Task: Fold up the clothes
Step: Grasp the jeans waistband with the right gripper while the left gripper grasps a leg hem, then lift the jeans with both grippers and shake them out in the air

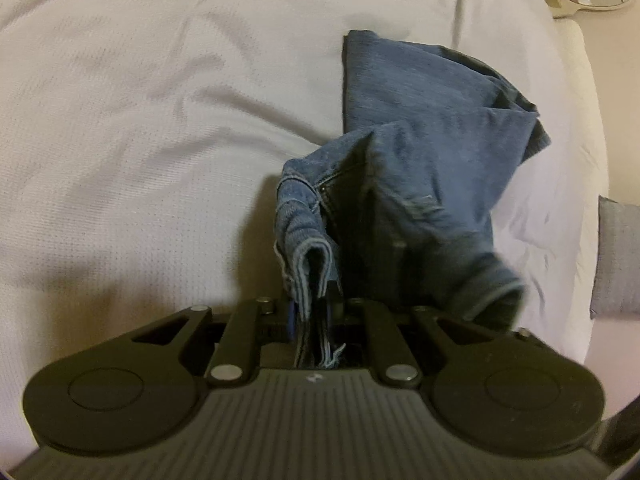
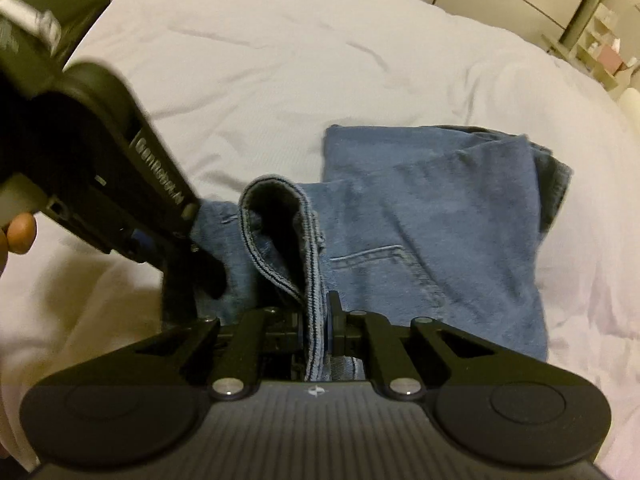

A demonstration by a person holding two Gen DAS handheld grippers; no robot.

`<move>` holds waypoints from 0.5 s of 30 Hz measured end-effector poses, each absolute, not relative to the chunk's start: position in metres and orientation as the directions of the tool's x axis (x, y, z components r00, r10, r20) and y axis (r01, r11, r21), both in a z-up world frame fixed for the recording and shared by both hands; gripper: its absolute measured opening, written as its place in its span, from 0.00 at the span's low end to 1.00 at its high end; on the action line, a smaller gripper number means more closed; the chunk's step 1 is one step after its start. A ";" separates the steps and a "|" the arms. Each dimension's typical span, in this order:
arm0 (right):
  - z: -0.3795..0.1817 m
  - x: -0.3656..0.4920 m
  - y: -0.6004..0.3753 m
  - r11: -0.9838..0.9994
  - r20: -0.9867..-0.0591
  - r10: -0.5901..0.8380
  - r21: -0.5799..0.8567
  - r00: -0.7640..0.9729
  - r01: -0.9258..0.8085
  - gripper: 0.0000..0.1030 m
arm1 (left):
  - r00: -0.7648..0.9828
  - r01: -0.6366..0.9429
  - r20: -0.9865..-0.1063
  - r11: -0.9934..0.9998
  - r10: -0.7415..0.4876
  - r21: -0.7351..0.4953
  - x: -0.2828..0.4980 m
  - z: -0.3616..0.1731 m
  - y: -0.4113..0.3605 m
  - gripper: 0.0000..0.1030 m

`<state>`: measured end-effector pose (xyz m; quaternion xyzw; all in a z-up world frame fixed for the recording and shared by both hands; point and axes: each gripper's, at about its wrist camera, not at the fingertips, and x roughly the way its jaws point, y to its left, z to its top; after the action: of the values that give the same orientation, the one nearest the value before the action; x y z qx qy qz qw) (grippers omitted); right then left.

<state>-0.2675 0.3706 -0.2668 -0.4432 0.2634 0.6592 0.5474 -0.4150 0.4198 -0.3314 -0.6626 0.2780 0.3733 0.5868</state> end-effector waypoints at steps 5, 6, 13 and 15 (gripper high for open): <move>-0.251 -0.222 0.382 -0.136 -0.878 0.474 -0.004 -0.061 -0.991 0.07 | 0.540 -0.814 -0.825 -0.146 0.163 -0.562 -0.405 -0.307 0.408 0.06; -0.246 -0.211 0.384 -0.108 -0.878 0.472 0.035 -0.083 -0.994 0.07 | 0.533 -0.812 -0.823 -0.155 0.198 -0.563 -0.402 -0.297 0.402 0.06; -0.199 -0.109 0.388 -0.001 -0.788 0.490 0.425 -0.371 -0.905 0.08 | 0.453 -0.787 -0.779 -0.216 0.433 -0.577 -0.383 -0.226 0.354 0.06; -0.181 -0.069 0.392 -0.007 -0.717 0.504 0.555 -0.483 -0.832 0.08 | 0.422 -0.778 -0.760 -0.232 0.495 -0.583 -0.378 -0.206 0.341 0.06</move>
<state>-0.0691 0.3918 -0.1810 -0.1599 0.5130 0.6914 0.4829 -0.3781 0.3410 -0.2057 -0.5845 0.1212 0.5238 0.6077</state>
